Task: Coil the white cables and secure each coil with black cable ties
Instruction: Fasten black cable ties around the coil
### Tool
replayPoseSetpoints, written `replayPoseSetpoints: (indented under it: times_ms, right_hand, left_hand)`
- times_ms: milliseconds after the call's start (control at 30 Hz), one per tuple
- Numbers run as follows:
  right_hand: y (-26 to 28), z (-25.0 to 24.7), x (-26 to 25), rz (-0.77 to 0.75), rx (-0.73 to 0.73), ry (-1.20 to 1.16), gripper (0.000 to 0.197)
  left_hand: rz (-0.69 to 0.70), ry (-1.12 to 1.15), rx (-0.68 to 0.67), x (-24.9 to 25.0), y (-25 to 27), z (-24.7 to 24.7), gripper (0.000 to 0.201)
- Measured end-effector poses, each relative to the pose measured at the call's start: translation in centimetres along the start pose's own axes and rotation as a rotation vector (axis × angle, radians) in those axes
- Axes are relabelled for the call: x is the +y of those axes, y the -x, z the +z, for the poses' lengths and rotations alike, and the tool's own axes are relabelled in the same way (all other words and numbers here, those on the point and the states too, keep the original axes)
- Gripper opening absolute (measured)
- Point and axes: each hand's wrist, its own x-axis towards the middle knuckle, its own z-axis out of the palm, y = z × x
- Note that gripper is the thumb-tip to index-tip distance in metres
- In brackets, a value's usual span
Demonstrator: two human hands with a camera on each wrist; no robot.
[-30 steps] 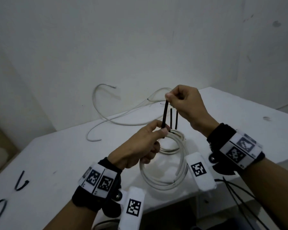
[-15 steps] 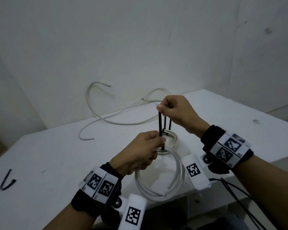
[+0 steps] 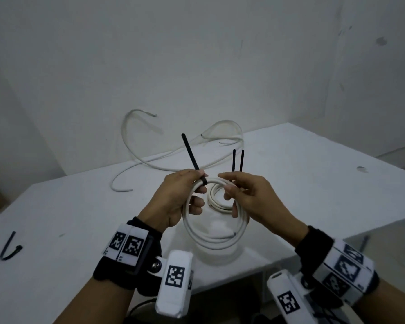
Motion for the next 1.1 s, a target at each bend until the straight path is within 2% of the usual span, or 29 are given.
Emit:
replayPoseSetpoints:
  times_ms: [100,233,433,567,633,767,867,967,1100]
  right_hand:
    - [0.0,0.2,0.5,0.021,0.048,-0.002,0.023]
    - [0.0,0.3,1.0,0.046,0.011,0.025,0.022]
    - [0.5,0.3,1.7,0.03,-0.044,0.111,0.024]
    - [-0.6,-1.2,1.2,0.034,-0.135,0.33,0.027]
    - [-1.6,-1.5,0.0,0.038,-0.132,0.257,0.031]
    - [-3.3,-1.0,-2.5,0.039,-0.196,-0.003,0.015]
    - [-4.5,-1.4,-2.9,-0.013,-0.207,-0.055,0.02]
    - [-5.2,-1.5,-2.7,-0.076,-0.14,-0.003,0.022]
    - [-5.3,-0.7,-1.7,-0.082,-0.068,0.078,0.021]
  left_hand:
    - [0.069,0.002,0.03,-0.8,0.0,-0.1,0.02]
    - [0.182,-0.027,0.121,-2.1,0.0,-0.2,0.018]
    - [0.201,0.007,0.195,-3.7,-0.5,0.8,0.024]
    - [0.177,-0.077,0.092,-3.6,-0.7,0.5,0.028]
    - [0.18,-0.144,0.001,-2.9,-0.5,0.6,0.03]
    - [0.165,-0.216,-0.175,-1.4,0.1,1.4,0.035]
    - [0.159,-0.234,-0.214,-0.6,0.5,1.3,0.031]
    - [0.175,-0.231,-0.236,0.0,0.8,1.6,0.027]
    - [0.116,-0.228,-0.224,0.1,0.7,1.8,0.025]
